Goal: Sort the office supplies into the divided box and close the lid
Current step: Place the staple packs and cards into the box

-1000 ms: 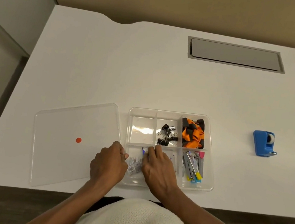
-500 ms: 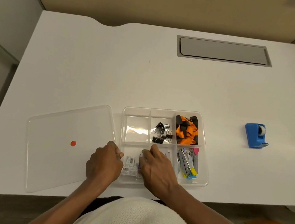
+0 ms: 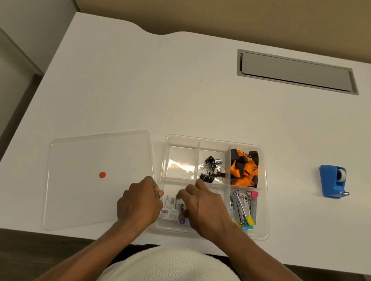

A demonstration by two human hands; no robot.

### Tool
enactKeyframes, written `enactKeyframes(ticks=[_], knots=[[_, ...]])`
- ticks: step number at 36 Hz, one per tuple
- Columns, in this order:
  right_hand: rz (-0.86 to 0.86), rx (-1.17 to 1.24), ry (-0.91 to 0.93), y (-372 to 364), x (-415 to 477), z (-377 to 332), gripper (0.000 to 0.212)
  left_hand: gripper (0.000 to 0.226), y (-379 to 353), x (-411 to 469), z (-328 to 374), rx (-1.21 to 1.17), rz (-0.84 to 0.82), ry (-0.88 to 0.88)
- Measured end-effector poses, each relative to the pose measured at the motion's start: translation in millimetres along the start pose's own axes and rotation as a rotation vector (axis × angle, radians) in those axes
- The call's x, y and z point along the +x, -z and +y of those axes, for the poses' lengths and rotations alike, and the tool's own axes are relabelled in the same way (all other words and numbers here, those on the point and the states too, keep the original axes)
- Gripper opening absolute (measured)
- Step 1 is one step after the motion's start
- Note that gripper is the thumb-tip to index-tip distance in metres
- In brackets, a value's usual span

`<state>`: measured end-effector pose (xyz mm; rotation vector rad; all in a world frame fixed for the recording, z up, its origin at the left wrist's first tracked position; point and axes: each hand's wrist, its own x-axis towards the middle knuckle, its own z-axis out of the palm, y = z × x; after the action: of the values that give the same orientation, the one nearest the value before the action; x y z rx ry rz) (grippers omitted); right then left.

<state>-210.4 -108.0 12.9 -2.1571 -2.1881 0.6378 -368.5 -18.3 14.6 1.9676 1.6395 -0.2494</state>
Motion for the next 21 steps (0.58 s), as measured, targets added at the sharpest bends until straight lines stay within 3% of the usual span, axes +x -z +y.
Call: enactKeyframes(ticks=[3, 9, 13, 21], knots=[[0.049, 0.002, -0.025, 1.8, 7.9, 0.0, 0.038, 0.014, -0.4, -0.6, 1.6, 0.014, 0.009, -0.001], [-0.017, -0.043, 0.078, -5.6, 17.4, -9.5, 0.038, 0.011, 0.1, -0.6, 1.5, 0.024, 0.011, -0.004], [-0.021, 0.013, 0.104, -10.3, 16.5, -21.0, 0.025, 0.013, -0.7, -0.2, 1.1, 0.041, 0.013, -0.003], [0.213, 0.245, -0.107, -1.8, -10.3, 1.3, 0.029, 0.022, 8.2, -8.6, 7.4, 0.340, 0.057, -0.132]])
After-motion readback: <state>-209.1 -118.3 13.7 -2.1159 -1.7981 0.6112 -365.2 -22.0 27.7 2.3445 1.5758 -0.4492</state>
